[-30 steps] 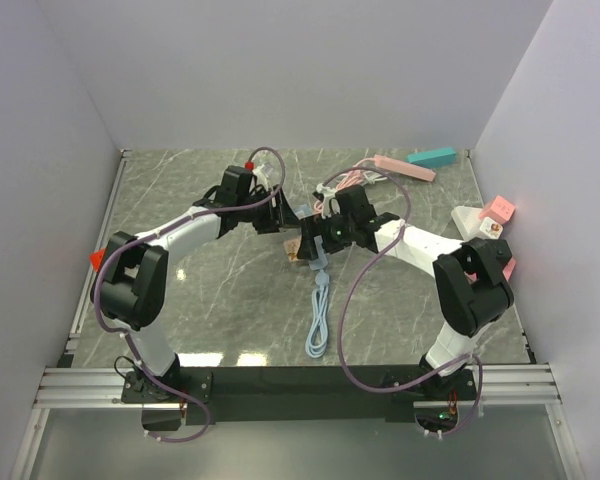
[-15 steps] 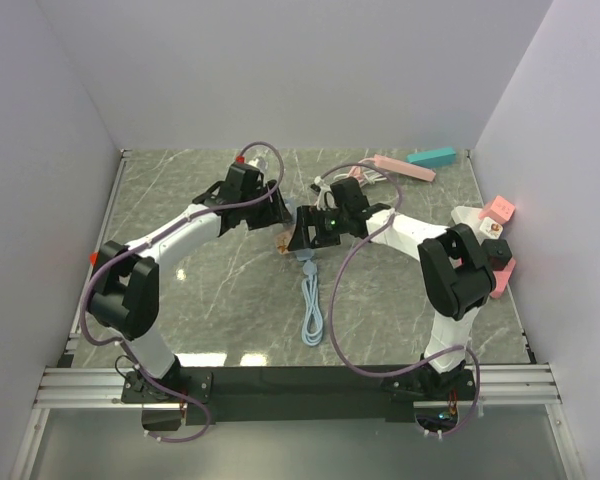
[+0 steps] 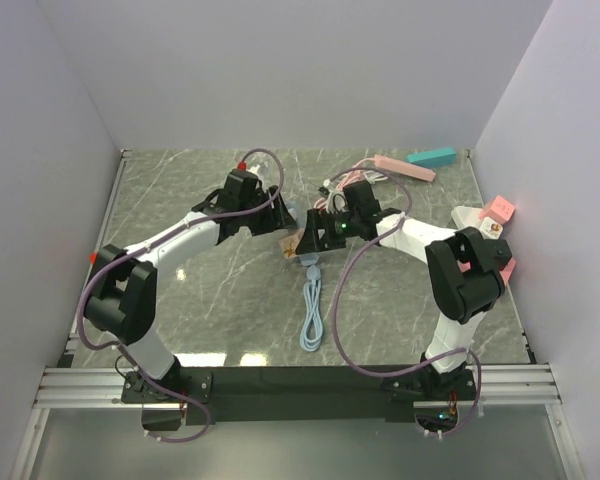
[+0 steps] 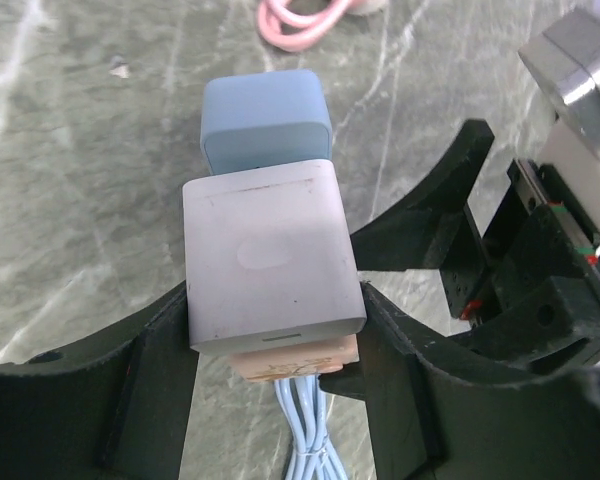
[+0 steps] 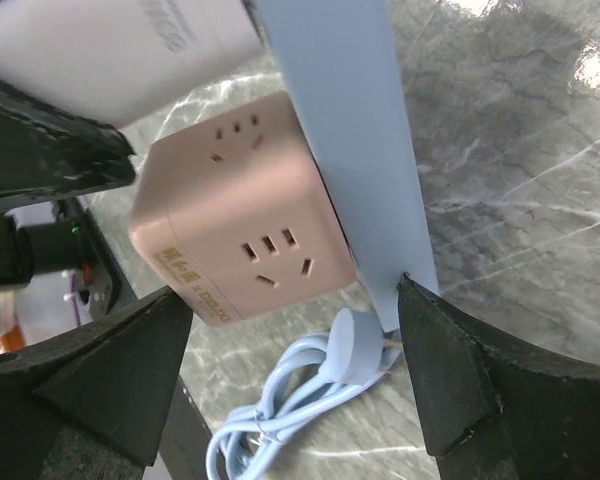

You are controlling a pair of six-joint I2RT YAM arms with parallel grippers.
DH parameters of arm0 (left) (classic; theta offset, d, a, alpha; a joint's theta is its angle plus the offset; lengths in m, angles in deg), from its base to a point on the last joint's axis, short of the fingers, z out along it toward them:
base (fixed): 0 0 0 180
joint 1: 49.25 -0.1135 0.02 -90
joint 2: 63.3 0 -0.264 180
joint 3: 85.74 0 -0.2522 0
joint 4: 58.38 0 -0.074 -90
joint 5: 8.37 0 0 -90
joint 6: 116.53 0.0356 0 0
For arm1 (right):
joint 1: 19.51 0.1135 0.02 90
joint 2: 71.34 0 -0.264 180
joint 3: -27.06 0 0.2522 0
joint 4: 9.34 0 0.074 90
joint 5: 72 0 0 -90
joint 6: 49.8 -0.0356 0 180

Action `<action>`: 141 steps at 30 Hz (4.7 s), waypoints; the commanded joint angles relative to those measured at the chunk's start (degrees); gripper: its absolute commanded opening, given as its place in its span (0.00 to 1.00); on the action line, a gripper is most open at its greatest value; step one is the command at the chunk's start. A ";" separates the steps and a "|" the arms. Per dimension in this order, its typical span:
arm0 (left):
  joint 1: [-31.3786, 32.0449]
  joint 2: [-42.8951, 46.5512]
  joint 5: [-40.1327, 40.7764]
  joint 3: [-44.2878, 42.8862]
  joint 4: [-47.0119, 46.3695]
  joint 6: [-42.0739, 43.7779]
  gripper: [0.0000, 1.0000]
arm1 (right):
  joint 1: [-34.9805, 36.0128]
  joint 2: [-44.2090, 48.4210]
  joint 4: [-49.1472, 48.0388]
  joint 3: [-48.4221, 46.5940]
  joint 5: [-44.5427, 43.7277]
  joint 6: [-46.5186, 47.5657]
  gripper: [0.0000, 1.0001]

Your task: Pull the plug off the socket

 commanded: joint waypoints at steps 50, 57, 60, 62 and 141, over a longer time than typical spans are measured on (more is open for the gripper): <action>-1.35 -2.22 -24.66 -3.40 -6.74 -1.85 0.01 | -1.97 0.21 -0.94 -1.64 -1.64 4.60 0.68; -1.35 -1.17 -24.32 -1.55 -8.06 -3.17 0.00 | -1.96 -5.32 0.11 -6.30 -5.07 -1.99 0.14; -1.35 -0.03 -21.86 -1.11 -4.90 -2.47 0.01 | -2.40 -5.67 0.37 -5.78 -7.61 -3.48 0.05; -1.35 2.16 -18.44 -0.33 -3.84 -2.03 0.00 | -2.93 -5.67 0.98 -5.25 -9.89 -4.19 0.00; 1.19 2.96 -22.82 9.60 -16.48 5.27 0.99 | -3.20 -3.12 10.04 -10.35 0.46 -15.70 0.00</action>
